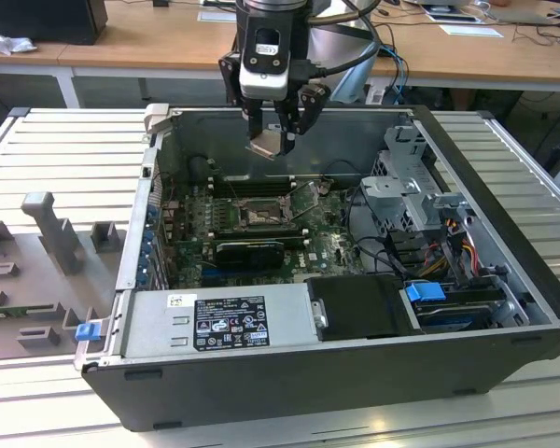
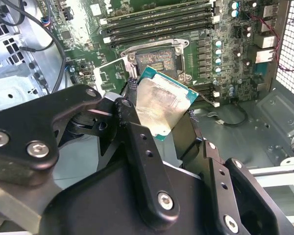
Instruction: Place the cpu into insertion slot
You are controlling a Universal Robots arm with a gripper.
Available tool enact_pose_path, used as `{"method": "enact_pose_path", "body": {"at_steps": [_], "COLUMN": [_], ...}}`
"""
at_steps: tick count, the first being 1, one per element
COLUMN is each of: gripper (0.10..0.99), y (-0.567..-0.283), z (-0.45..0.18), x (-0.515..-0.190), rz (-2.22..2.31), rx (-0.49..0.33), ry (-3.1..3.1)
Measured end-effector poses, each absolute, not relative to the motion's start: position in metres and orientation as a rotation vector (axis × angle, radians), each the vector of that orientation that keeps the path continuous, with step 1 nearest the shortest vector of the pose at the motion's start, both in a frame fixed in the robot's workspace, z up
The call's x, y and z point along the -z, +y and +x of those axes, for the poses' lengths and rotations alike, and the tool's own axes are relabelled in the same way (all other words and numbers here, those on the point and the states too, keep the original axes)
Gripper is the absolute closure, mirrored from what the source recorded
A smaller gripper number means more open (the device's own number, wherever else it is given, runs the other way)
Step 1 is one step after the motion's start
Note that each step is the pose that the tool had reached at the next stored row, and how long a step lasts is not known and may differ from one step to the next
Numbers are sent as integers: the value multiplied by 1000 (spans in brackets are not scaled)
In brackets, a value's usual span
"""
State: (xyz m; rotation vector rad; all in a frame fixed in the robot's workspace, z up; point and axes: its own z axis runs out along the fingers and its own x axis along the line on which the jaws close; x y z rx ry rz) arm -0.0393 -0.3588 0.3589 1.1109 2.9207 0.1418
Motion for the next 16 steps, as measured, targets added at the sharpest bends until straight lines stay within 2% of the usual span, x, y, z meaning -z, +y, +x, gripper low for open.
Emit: {"method": "enact_pose_path", "body": {"at_steps": [16], "gripper": [557], "y": [-359], "z": [-39], "x": [-356], "rz": [1252], "rx": [-140], "ry": [2859]}}
